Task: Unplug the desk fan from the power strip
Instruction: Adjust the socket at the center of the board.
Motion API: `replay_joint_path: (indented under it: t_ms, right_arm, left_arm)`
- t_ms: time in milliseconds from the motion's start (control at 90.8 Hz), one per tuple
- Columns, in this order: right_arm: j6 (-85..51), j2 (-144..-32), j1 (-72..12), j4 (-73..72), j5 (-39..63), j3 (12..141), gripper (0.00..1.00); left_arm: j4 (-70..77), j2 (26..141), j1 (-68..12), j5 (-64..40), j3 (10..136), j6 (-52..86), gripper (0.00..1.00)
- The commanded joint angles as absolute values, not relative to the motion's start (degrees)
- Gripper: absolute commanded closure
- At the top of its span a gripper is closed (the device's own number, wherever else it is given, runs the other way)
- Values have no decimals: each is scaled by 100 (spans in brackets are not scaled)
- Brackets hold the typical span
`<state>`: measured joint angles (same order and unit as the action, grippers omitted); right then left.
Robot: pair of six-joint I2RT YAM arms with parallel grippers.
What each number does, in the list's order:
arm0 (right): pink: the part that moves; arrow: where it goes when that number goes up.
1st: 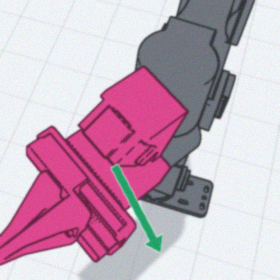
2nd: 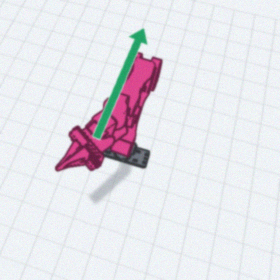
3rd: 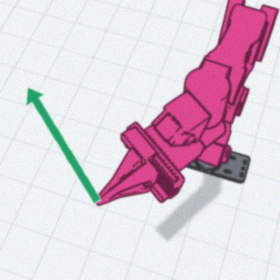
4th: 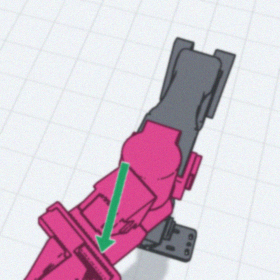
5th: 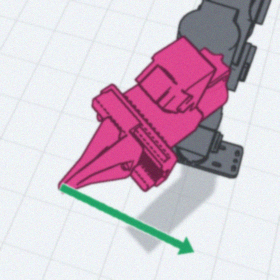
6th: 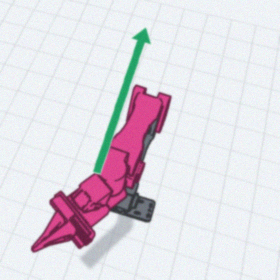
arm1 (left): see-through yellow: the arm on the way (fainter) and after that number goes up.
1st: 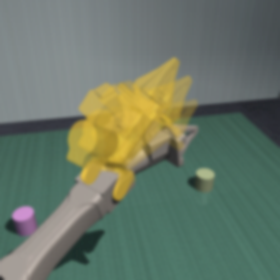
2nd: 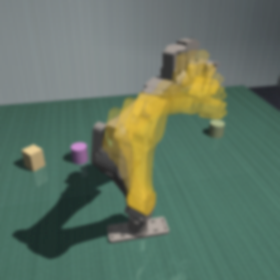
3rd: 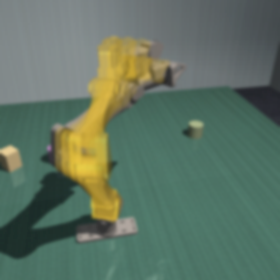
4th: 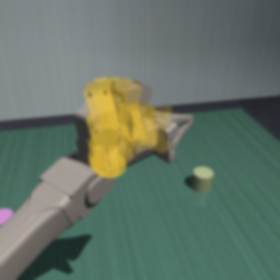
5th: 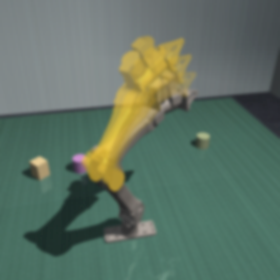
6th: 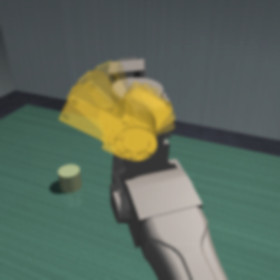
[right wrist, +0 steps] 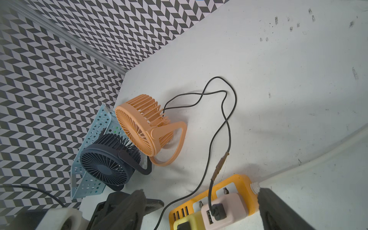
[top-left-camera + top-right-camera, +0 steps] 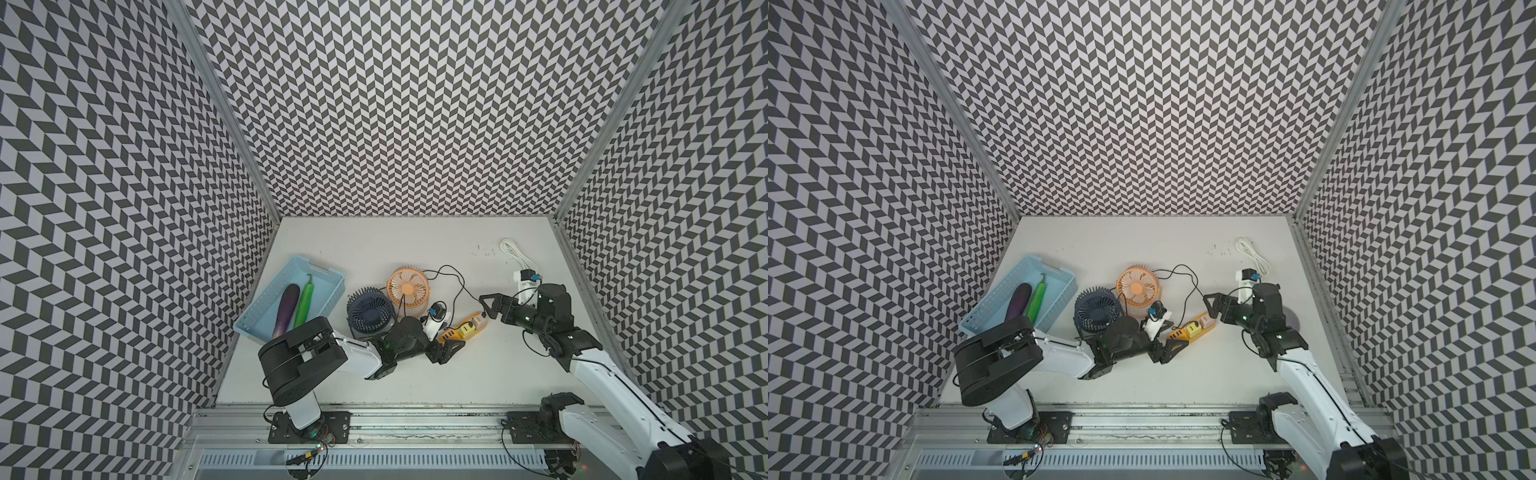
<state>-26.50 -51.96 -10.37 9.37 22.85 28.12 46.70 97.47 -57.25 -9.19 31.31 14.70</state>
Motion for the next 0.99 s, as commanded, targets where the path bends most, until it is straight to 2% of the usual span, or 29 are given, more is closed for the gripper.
replay_joint_path:
  t_ms: [0,496,804,980]
  right_arm:
    - [-2559,-5072,-1061,908,2292,2755,8]
    - [-2548,-5032,-1056,811,2227,2655,8]
    - [-2606,-5030,-1063,781,2273,2640,8]
    - [-2599,-4874,-1055,910,2224,2677,8]
  left_arm:
    - [4883,9841,-5615,-1342,3335,1482,25]
    - [5096,8830,-6090,-1282,2102,1809,32]
    - [5018,9516,-6249,-1309,2933,1374,28]
    - [4901,9977,-6082,-1260,3406,1181,28]
